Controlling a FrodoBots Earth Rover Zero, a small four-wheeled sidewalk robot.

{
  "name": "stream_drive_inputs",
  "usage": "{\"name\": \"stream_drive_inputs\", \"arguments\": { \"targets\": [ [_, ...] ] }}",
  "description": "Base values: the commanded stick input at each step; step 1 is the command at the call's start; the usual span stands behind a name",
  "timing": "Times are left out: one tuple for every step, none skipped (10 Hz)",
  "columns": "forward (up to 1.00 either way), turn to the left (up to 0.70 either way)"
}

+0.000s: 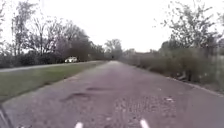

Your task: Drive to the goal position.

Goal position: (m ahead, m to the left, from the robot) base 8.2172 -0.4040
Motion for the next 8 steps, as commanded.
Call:
{"name": "stream_drive_inputs", "arguments": {
  "targets": [
    [0.7, 0.0],
    [0.7, 0.0],
    [0.7, 0.0],
    [0.7, 0.0],
    [0.7, 0.0],
    [0.7, 0.0],
    [0.7, 0.0],
    [0.7, 0.0]
  ]
}}
